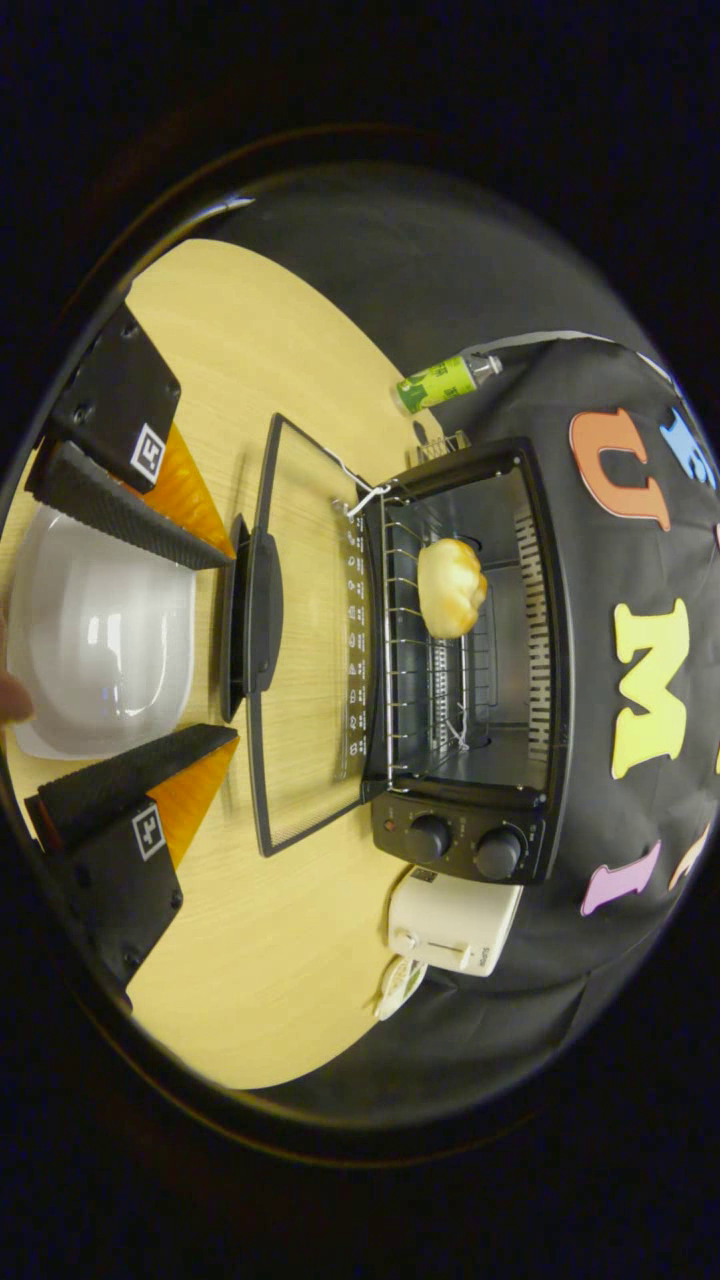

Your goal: Open the toaster oven, put the food inside, and close the toaster oven door.

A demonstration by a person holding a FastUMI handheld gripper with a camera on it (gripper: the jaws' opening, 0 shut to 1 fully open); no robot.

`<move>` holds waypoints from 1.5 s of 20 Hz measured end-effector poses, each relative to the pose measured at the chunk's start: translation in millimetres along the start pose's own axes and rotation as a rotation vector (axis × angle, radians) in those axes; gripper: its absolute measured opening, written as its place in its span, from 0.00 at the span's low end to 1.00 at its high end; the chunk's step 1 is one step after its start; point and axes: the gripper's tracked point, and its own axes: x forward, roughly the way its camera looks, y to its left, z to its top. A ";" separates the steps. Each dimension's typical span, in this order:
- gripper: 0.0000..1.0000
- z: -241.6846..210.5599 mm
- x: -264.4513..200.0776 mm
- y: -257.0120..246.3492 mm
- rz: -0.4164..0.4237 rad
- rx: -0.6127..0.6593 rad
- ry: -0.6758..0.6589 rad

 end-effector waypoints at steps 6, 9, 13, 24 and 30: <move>1.00 6.0 6.6 0.8 -0.010 -0.018 0.007; 1.00 9.7 3.4 1.4 0.010 -0.002 -0.012; 1.00 34.1 -18.3 3.3 0.022 -0.003 -0.106; 1.00 119.0 -65.3 4.6 0.010 -0.003 -0.358; 1.00 162.2 -110.9 9.5 0.000 -0.025 -0.473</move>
